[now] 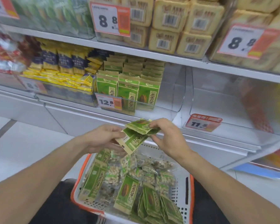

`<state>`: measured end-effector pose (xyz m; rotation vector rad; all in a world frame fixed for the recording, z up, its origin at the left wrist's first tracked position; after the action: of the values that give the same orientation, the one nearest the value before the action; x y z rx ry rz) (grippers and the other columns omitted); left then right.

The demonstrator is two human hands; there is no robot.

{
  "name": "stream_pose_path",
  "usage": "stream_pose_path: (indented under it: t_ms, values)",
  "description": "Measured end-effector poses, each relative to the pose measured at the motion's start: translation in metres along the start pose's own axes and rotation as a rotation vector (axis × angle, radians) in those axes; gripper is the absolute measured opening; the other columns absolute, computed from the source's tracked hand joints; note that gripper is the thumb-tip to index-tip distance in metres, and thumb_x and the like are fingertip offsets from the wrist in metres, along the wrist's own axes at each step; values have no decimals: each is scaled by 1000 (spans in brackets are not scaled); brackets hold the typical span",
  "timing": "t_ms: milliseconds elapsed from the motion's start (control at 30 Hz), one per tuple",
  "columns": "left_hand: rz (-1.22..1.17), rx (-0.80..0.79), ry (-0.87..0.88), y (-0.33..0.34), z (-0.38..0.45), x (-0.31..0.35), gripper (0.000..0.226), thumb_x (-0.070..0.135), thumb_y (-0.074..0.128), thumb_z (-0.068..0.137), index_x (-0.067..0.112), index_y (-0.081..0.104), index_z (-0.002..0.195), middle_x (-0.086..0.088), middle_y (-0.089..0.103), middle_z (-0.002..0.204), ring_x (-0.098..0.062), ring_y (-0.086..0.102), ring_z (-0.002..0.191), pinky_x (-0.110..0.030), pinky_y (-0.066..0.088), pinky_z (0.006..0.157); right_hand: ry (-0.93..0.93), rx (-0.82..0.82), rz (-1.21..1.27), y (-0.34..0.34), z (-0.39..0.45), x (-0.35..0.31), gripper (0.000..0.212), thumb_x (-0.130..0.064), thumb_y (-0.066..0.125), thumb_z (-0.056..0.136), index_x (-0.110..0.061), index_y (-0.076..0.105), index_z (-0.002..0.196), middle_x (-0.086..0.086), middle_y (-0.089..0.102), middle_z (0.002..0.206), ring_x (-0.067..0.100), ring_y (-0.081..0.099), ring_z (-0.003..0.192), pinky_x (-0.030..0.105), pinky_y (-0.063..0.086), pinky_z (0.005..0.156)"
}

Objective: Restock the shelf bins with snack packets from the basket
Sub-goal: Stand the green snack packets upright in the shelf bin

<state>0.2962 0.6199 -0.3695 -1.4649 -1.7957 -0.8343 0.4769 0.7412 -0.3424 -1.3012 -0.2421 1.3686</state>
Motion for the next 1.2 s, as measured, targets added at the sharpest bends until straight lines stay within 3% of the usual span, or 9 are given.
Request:
stream_pose_path:
  t_ms: [167, 267, 400, 567, 633, 800, 933, 1033, 1200]
  values:
    - [-157, -78, 61, 8, -20, 22, 31, 7, 50, 97, -17, 56, 114, -35, 64, 115, -36, 70, 97, -45, 60, 81, -171, 27, 27, -1, -6, -14, 28, -11, 83, 75, -13, 64, 95, -4, 67, 113, 14, 60, 108, 35, 48, 91]
    - [-263, -148, 69, 17, -22, 21, 33, 20, 51, 95, -5, 68, 108, -32, 64, 119, -41, 66, 108, -54, 51, 98, -102, -9, 142, 9, -8, -11, 34, -4, 78, 77, -15, 63, 105, -4, 66, 119, 9, 62, 103, 35, 55, 86]
    - [-432, -82, 46, 30, -12, 13, 42, 39, 48, 97, 1, 64, 89, -31, 67, 106, -41, 68, 101, -56, 51, 97, -51, 0, 177, 19, -10, -9, 32, -6, 76, 78, -20, 62, 103, -17, 64, 102, -7, 54, 85, 32, 56, 75]
    - [-342, 86, 29, 25, 2, 1, 35, 38, 55, 93, 6, 63, 81, -18, 68, 84, -28, 69, 78, -48, 56, 89, 84, 31, 214, 35, -15, -11, 19, -15, 74, 78, -23, 62, 91, -18, 63, 85, 4, 60, 76, 31, 54, 70]
    - [-346, 139, -11, 18, 8, 0, 40, 44, 53, 94, 8, 62, 78, -14, 68, 79, -26, 68, 75, -48, 56, 88, 134, 56, 238, 35, -11, -9, 15, -16, 74, 78, -19, 61, 86, -11, 66, 81, 9, 63, 74, 37, 55, 68]
    - [-195, 145, -152, 14, 12, -7, 57, 68, 59, 76, 11, 54, 76, -4, 55, 68, -20, 56, 65, -46, 57, 87, 173, 65, 244, 34, -9, -11, 19, -14, 77, 78, -19, 59, 81, -9, 65, 75, 8, 61, 73, 30, 52, 66]
    - [-182, 118, -270, 22, 8, -14, 65, 79, 47, 79, 18, 67, 92, -12, 61, 101, -33, 63, 90, -58, 52, 93, 227, 77, 265, 34, -9, -12, 25, -14, 78, 79, -24, 55, 78, -12, 64, 74, 4, 61, 75, 22, 51, 67]
    - [-254, -2, -271, 28, 9, -14, 69, 83, 40, 78, 28, 62, 114, -17, 60, 118, -43, 68, 97, -65, 48, 94, 311, 87, 343, 35, -10, -13, 26, -16, 77, 79, -23, 52, 76, -7, 64, 73, 12, 62, 76, 37, 55, 68]
    - [-286, 106, -222, 19, 17, -19, 57, 56, 63, 77, 11, 68, 112, -19, 70, 110, -33, 69, 99, -55, 50, 99, 466, 118, 528, 30, -10, -6, 23, -15, 81, 79, -20, 59, 84, -7, 70, 84, 11, 67, 87, 43, 60, 73]
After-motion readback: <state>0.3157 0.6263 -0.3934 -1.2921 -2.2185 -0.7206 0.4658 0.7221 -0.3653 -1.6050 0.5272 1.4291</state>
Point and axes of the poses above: each hand's wrist, its own z-axis towards the middle knuckle, its own y-axis out of the palm, x = y × z, the point moved 5 cm from there along z, towards the middle knuckle
